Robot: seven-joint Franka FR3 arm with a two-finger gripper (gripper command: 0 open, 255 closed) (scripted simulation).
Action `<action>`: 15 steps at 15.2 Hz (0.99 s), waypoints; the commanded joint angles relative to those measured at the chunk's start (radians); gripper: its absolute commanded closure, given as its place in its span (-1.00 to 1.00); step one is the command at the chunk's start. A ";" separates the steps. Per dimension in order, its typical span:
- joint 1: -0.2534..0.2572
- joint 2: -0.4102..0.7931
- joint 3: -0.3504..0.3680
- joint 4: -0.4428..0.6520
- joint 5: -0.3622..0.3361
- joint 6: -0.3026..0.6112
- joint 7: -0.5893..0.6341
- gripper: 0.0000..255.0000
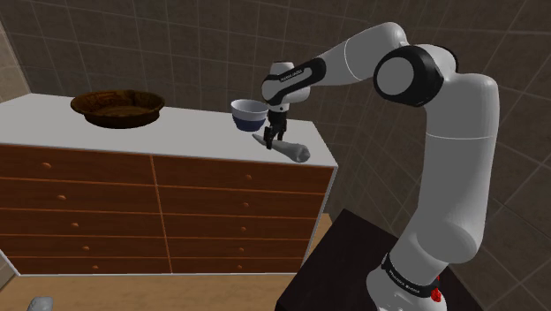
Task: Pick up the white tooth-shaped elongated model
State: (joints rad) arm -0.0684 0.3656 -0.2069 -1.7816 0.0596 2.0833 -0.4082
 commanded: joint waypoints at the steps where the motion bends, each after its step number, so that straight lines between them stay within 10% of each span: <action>1: 0.000 0.001 0.000 -0.001 0.000 0.003 -0.001 1.00; 15: 0.001 -0.025 -0.003 0.029 -0.006 -0.053 0.002 1.00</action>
State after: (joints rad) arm -0.0667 0.3446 -0.2090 -1.7623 0.0544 2.0436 -0.4052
